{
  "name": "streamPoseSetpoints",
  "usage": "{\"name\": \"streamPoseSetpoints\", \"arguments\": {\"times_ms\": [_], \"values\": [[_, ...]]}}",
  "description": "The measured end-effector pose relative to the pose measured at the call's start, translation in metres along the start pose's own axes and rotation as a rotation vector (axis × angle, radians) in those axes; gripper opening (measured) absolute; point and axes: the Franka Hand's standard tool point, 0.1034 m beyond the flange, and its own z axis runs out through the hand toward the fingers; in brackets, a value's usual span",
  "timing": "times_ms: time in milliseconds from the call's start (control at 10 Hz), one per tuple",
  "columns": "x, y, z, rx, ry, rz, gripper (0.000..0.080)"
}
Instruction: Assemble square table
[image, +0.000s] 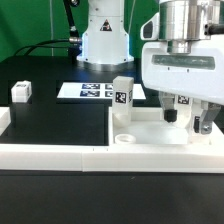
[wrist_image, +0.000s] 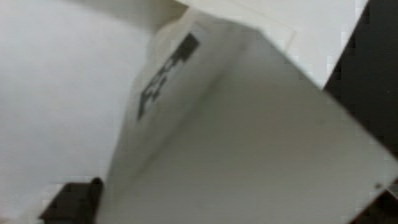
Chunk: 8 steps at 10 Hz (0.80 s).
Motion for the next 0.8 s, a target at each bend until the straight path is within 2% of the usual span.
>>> {"name": "streamPoseSetpoints", "arguments": {"times_ms": [100, 200, 300, 400, 500, 600, 800], "values": [[0.019, 0.004, -0.016, 0.035, -0.008, -0.084, 0.0649], [0.037, 0.014, -0.037, 0.054, -0.016, -0.107, 0.0649], [0.051, 0.021, -0.057, 0.070, -0.020, -0.110, 0.0649], [0.068, 0.030, -0.071, 0.071, -0.030, -0.149, 0.0649], [0.089, 0.038, -0.079, 0.065, -0.034, -0.231, 0.0649], [0.090, 0.038, -0.078, 0.054, -0.024, -0.259, 0.0649], [0.089, 0.039, -0.077, 0.053, -0.019, -0.390, 0.0649]]}}
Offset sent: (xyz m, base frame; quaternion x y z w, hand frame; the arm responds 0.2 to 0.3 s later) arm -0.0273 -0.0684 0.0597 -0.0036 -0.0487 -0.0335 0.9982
